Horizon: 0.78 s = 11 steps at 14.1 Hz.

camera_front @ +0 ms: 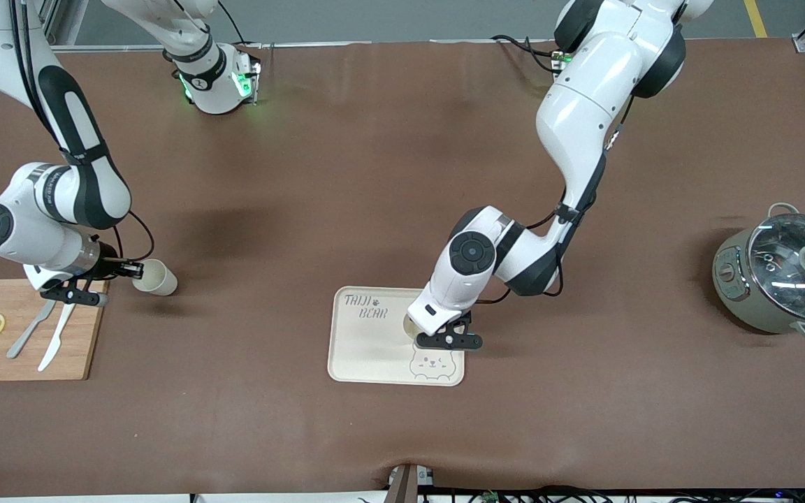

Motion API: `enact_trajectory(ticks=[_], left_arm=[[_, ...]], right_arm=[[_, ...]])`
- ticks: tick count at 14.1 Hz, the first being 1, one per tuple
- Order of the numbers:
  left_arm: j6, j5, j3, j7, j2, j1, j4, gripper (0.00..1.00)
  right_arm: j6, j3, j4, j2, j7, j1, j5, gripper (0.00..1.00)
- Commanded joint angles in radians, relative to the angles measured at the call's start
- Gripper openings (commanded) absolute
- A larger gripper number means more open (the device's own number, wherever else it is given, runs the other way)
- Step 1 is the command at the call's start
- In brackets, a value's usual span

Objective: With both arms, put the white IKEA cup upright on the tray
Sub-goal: 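Lower the cup onto the tray while the right gripper grasps the other cup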

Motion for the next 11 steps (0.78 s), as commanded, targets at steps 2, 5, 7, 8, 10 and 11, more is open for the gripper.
enact_trajectory(ticks=[2, 5, 7, 8, 10, 11], left_arm=[[0.006, -0.012, 0.02, -0.011, 0.017, -0.02, 0.031, 0.0], [0.011, -0.012, 0.022, -0.006, 0.019, -0.02, 0.031, 0.0], [0.02, -0.009, 0.022, 0.001, 0.02, -0.019, 0.03, 0.17], [0.023, -0.007, 0.023, 0.006, 0.023, -0.019, 0.031, 0.47], [0.025, -0.006, 0.023, 0.012, 0.023, -0.019, 0.03, 0.72], [0.025, -0.006, 0.023, 0.014, 0.025, -0.02, 0.03, 0.75]], right_arm=[[-0.026, 0.008, 0.011, -0.008, 0.017, -0.006, 0.002, 0.0], [-0.122, 0.011, 0.062, -0.011, 0.033, 0.009, 0.002, 0.0], [-0.185, 0.011, 0.099, -0.011, 0.066, 0.014, 0.0, 0.0], [-0.196, 0.011, 0.103, -0.011, 0.066, 0.018, 0.0, 0.0], [-0.196, 0.011, 0.103, -0.011, 0.066, 0.018, 0.0, 0.0], [-0.196, 0.011, 0.103, -0.011, 0.066, 0.018, 0.002, 0.0]])
